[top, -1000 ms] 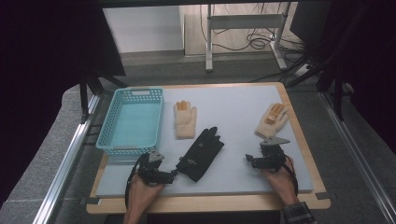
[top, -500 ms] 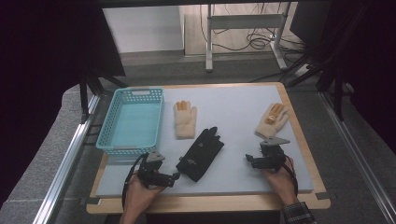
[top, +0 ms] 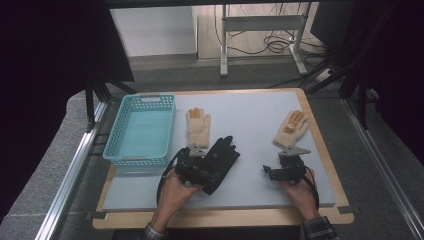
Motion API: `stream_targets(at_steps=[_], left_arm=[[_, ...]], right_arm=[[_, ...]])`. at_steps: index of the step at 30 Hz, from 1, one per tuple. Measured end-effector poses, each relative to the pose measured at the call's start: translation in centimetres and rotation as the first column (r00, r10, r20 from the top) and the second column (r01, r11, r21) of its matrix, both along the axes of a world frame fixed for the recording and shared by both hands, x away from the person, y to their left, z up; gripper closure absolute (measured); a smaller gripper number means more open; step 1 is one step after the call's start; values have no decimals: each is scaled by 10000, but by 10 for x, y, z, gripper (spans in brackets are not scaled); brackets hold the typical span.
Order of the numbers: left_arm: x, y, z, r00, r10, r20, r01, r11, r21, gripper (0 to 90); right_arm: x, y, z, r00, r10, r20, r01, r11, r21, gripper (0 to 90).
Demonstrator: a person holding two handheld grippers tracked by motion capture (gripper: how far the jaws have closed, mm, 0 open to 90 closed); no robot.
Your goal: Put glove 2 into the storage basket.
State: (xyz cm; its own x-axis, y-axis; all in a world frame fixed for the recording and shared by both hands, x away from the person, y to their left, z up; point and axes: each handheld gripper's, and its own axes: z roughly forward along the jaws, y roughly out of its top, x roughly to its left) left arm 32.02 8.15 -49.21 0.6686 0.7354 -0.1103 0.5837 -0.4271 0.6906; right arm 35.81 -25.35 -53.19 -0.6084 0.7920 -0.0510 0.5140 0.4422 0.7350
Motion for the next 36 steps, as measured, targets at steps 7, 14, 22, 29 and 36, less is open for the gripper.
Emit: stream_targets(at_steps=[7,14,22,29,36], left_arm=[[19,-22,-14,9998,46,-215,-36,9987,499,0],[26,-28,-34,9988,73,-491,-14,9927,1203,0],[21,-36,-36,9994,330,-41,-312,9741,2238,0],[26,-26,-42,9955,703,-642,-599,9866,1515,2],[20,-29,-33,9950,721,-694,-583,9814,1829,192]], right_arm=[[0,0,0,10000,1,2,-1,10000,3,205],[0,0,0,10000,1,-1,-1,10000,10,205],[0,0,0,10000,-1,-1,1,10000,2,204],[0,0,0,10000,3,1,-3,10000,10,205],[0,0,0,10000,-1,-1,1,10000,4,205]])
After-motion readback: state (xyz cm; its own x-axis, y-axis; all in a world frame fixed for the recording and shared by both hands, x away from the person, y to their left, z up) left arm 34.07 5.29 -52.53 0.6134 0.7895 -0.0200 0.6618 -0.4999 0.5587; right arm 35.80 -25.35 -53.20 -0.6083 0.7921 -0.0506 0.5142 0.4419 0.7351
